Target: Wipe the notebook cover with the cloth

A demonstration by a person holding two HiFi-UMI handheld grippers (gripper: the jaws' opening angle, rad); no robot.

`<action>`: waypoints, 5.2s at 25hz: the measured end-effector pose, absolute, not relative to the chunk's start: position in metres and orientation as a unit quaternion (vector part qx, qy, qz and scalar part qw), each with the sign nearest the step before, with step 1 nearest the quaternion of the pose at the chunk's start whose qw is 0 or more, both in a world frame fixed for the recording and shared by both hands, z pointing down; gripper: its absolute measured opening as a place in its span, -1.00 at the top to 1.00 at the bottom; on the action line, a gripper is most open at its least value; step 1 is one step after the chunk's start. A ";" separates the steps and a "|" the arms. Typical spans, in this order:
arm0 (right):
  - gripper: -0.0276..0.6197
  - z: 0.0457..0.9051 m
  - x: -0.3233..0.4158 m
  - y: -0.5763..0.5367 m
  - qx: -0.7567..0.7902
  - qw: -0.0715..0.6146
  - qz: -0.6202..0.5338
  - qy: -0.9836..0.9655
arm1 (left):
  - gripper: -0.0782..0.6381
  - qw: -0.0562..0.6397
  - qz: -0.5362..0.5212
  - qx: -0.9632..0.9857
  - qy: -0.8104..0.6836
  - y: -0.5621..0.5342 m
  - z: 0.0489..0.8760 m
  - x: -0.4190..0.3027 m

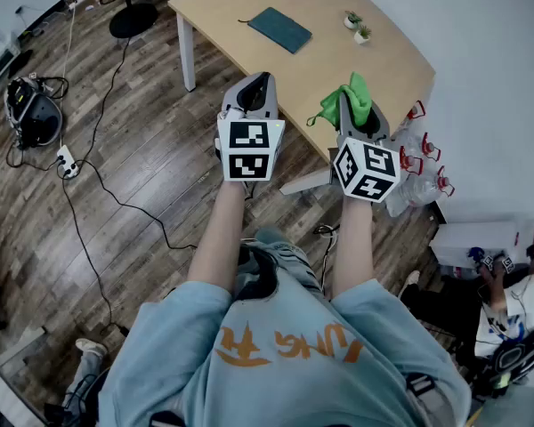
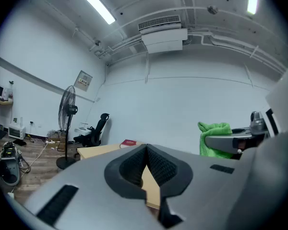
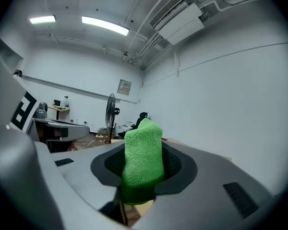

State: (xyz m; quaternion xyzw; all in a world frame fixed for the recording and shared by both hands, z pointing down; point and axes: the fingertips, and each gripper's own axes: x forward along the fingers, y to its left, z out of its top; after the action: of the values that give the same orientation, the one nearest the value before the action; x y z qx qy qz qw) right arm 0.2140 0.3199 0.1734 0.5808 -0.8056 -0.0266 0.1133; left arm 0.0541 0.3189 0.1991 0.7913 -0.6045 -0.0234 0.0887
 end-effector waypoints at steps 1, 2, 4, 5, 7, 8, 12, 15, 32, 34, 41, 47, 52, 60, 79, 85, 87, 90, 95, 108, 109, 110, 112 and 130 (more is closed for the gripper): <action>0.53 0.171 0.214 0.321 0.581 0.106 -0.029 -0.806 | 0.74 0.087 -0.024 0.793 -0.603 0.318 0.197 0.055; 0.53 0.169 0.214 0.322 0.582 0.100 -0.031 -0.806 | 0.73 0.085 -0.025 0.794 -0.601 0.318 0.195 0.056; 0.53 0.166 0.215 0.323 0.584 0.103 -0.038 -0.804 | 0.73 0.084 -0.027 0.797 -0.597 0.317 0.194 0.059; 0.53 0.166 0.216 0.323 0.585 0.107 -0.040 -0.803 | 0.74 0.084 -0.028 0.799 -0.595 0.316 0.193 0.061; 0.53 0.165 0.219 0.320 0.586 0.111 -0.042 -0.802 | 0.73 0.083 -0.028 0.801 -0.593 0.313 0.192 0.065; 0.53 0.165 0.221 0.318 0.588 0.111 -0.041 -0.800 | 0.73 0.083 -0.028 0.802 -0.591 0.311 0.192 0.067; 0.53 0.170 0.228 0.307 0.592 0.117 -0.035 -0.796 | 0.73 0.089 -0.032 0.800 -0.592 0.304 0.196 0.066; 0.53 0.175 0.217 0.292 0.582 0.121 -0.035 -0.803 | 0.73 0.091 -0.032 0.788 -0.609 0.289 0.199 0.050; 0.52 0.252 0.179 0.125 0.553 0.150 0.034 -0.819 | 0.73 0.140 0.008 0.740 -0.658 0.150 0.276 0.001; 0.52 0.269 0.174 0.101 0.548 0.161 0.049 -0.819 | 0.74 0.155 0.022 0.736 -0.659 0.128 0.292 -0.002; 0.52 0.276 0.150 0.013 0.536 0.167 0.038 -0.827 | 0.73 0.162 0.053 0.730 -0.662 0.055 0.307 -0.015; 0.52 0.278 0.131 -0.034 0.516 0.176 0.016 -0.838 | 0.73 0.159 0.069 0.731 -0.659 0.010 0.311 -0.010; 0.52 0.298 0.118 -0.060 0.500 0.186 0.035 -0.845 | 0.73 0.174 0.084 0.728 -0.658 -0.015 0.330 -0.017; 0.52 0.338 0.075 -0.100 0.478 0.213 0.064 -0.850 | 0.74 0.212 0.112 0.731 -0.639 -0.057 0.371 -0.040; 0.52 0.421 0.004 -0.140 0.413 0.299 0.096 -0.855 | 0.73 0.276 0.142 0.717 -0.625 -0.086 0.435 -0.076; 0.52 0.438 -0.008 -0.153 0.404 0.321 0.088 -0.852 | 0.73 0.268 0.156 0.710 -0.632 -0.088 0.444 -0.090; 0.52 0.444 -0.009 -0.156 0.404 0.329 0.085 -0.849 | 0.73 0.272 0.157 0.707 -0.634 -0.087 0.448 -0.092; 0.52 0.451 -0.009 -0.161 0.405 0.340 0.087 -0.844 | 0.73 0.277 0.157 0.704 -0.634 -0.088 0.452 -0.093; 0.52 0.464 -0.008 -0.166 0.408 0.358 0.092 -0.835 | 0.73 0.279 0.158 0.701 -0.637 -0.091 0.453 -0.099; 0.51 0.480 0.007 -0.166 0.430 0.382 0.113 -0.810 | 0.73 0.281 0.171 0.711 -0.622 -0.096 0.458 -0.090; 0.51 0.480 0.008 -0.166 0.431 0.382 0.115 -0.810 | 0.74 0.280 0.173 0.712 -0.620 -0.097 0.459 -0.087; 0.51 0.481 0.010 -0.166 0.431 0.382 0.116 -0.809 | 0.73 0.280 0.174 0.714 -0.618 -0.097 0.459 -0.085; 0.51 0.481 0.013 -0.165 0.432 0.381 0.119 -0.809 | 0.73 0.279 0.176 0.717 -0.614 -0.097 0.459 -0.080; 0.51 0.482 0.047 -0.155 0.452 0.369 0.139 -0.800 | 0.73 0.276 0.188 0.739 -0.586 -0.095 0.460 -0.042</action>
State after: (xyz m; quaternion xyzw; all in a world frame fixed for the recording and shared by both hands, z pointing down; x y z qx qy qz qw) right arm 0.0469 -0.1554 0.4818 0.4521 -0.8000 0.1388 0.3692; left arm -0.0424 -0.0949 0.4598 0.7388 -0.5857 0.1876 0.2756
